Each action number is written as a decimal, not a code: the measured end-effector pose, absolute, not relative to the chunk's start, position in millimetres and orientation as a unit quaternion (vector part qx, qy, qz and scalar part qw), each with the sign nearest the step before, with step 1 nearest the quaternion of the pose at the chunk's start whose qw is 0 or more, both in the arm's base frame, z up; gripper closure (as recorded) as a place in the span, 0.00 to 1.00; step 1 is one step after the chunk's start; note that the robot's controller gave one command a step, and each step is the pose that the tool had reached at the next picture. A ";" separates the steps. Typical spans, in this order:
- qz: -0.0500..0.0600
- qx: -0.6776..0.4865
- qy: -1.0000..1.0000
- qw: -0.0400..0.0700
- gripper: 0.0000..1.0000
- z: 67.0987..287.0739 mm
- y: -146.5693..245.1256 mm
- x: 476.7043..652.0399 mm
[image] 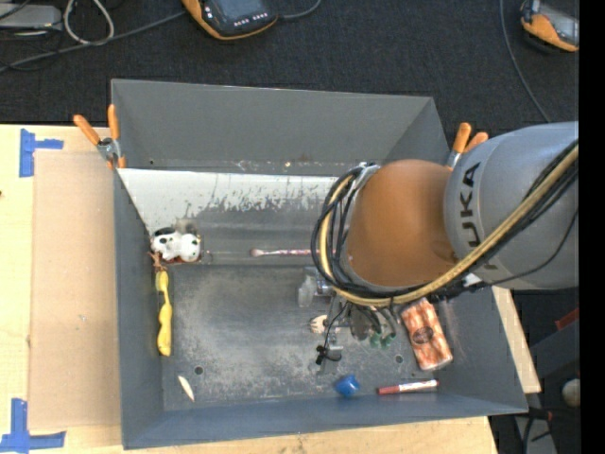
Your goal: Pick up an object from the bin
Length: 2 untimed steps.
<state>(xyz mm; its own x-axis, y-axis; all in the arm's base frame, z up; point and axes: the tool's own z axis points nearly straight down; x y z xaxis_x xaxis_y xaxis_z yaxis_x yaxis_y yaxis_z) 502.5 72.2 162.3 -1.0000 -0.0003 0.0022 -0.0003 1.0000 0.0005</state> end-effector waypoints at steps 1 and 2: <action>-0.001 0.037 -0.999 0.000 0.00 148.5 43.6 534.2; -0.001 -0.012 -1.000 0.001 0.00 145.4 16.1 546.8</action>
Offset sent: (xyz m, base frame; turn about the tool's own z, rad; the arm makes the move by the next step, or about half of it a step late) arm 0.0468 -0.0656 -0.0165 0.0597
